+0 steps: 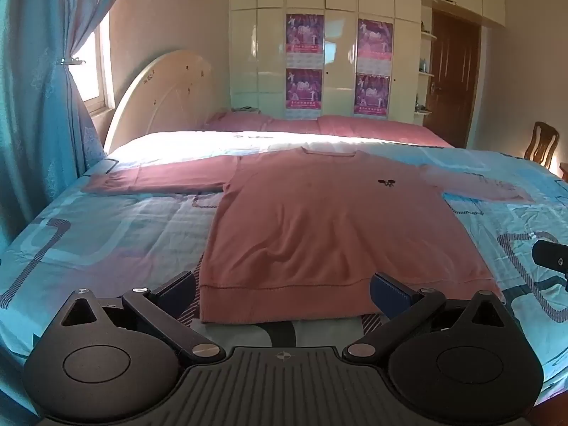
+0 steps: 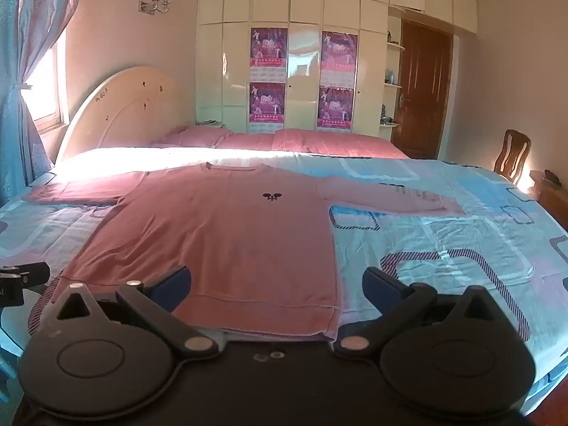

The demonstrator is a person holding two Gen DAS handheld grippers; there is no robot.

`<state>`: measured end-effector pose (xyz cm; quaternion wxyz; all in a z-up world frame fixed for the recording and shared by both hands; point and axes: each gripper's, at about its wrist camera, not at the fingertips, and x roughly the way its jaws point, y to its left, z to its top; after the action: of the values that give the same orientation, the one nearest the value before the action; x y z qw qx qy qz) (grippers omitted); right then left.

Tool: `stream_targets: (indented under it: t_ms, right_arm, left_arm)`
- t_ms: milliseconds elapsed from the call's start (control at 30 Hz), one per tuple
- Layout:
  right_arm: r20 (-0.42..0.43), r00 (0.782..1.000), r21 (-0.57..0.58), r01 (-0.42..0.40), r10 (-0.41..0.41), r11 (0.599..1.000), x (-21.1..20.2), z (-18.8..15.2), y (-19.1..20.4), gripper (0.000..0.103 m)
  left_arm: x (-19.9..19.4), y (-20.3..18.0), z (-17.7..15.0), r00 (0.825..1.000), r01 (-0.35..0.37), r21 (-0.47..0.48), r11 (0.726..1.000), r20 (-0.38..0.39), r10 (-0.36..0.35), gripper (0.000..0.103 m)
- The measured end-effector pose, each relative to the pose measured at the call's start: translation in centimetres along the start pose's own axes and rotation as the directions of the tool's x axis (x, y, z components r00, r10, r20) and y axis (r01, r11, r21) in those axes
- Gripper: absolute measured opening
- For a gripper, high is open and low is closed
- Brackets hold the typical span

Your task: Fold small clothes

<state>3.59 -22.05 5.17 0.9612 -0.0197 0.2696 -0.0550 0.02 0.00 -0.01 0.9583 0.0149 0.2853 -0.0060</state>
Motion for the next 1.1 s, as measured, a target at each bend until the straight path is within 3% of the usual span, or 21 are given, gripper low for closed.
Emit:
stream_targets:
  t_ms: [1100]
  right_arm:
    - [0.015,1.0,0.002,-0.003,0.003,1.0,-1.2,0.3,0.0,0.102]
  left_arm:
    - [-1.1,0.4,0.2,1.0,0.005,-0.006,1.0,0.006,-0.005,0.103]
